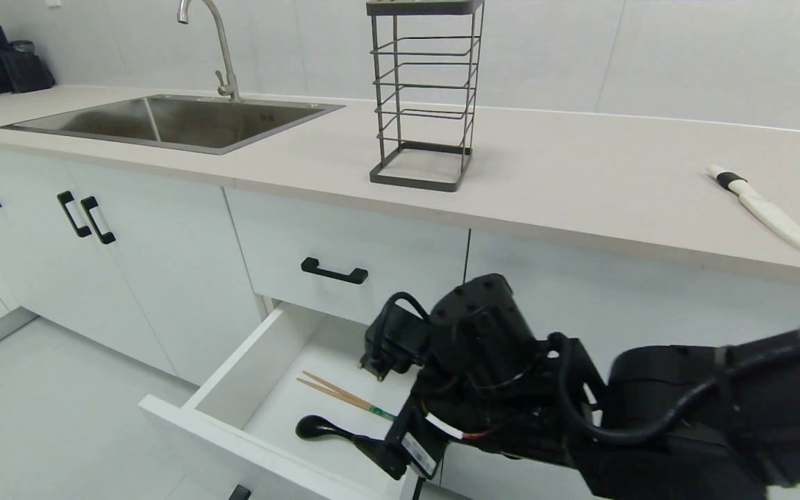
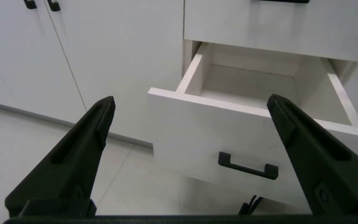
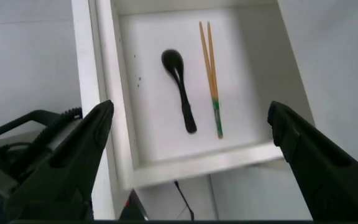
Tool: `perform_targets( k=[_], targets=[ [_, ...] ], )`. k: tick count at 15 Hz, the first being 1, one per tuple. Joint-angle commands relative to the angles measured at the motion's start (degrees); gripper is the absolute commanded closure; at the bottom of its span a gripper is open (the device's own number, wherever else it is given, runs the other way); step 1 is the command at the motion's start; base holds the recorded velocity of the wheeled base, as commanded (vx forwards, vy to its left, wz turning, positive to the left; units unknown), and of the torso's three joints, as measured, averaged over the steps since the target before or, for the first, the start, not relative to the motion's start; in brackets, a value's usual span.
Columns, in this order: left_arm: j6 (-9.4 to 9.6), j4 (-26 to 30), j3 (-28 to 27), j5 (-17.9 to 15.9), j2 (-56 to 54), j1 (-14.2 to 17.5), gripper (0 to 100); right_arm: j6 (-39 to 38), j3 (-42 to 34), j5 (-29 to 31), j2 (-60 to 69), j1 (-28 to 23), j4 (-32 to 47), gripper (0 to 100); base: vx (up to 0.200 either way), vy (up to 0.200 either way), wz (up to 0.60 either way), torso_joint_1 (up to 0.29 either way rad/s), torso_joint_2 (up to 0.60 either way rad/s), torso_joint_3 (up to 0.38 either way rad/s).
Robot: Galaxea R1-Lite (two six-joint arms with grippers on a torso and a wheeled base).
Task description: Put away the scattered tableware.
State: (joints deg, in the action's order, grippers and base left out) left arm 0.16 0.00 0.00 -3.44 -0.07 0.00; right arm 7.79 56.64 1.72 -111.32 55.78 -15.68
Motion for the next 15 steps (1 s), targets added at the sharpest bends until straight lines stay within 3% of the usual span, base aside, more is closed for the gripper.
perform_targets(
  k=[1,7,9,12,15],
  targets=[
    [0.02,0.0,0.0,0.01,0.07,0.0,0,0.12,-9.18,0.13,9.11,-2.79,-2.16,0,0.0,0.0,0.0,0.0,0.0,0.0],
    [0.02,0.0,0.0,0.01,0.07,0.0,0,0.47,-20.51,0.13,17.46,-6.92,-4.36,0,0.0,0.0,0.0,0.0,0.0,0.0],
    [0.02,0.0,0.0,0.01,0.07,0.0,0,0.47,-26.32,0.13,24.49,-10.61,-4.19,0,0.0,0.0,0.0,0.0,0.0,0.0],
    [0.02,0.0,0.0,0.01,0.07,0.0,0,0.21,-35.9,-0.05,35.74,-11.93,-3.4,0,0.0,0.0,0.0,0.0,0.0,0.0],
    [0.02,0.0,0.0,0.01,0.07,0.0,0,0.03,-37.83,0.04,42.59,-12.1,-0.41,0,0.0,0.0,0.0,0.0,0.0,0.0]
  ],
)
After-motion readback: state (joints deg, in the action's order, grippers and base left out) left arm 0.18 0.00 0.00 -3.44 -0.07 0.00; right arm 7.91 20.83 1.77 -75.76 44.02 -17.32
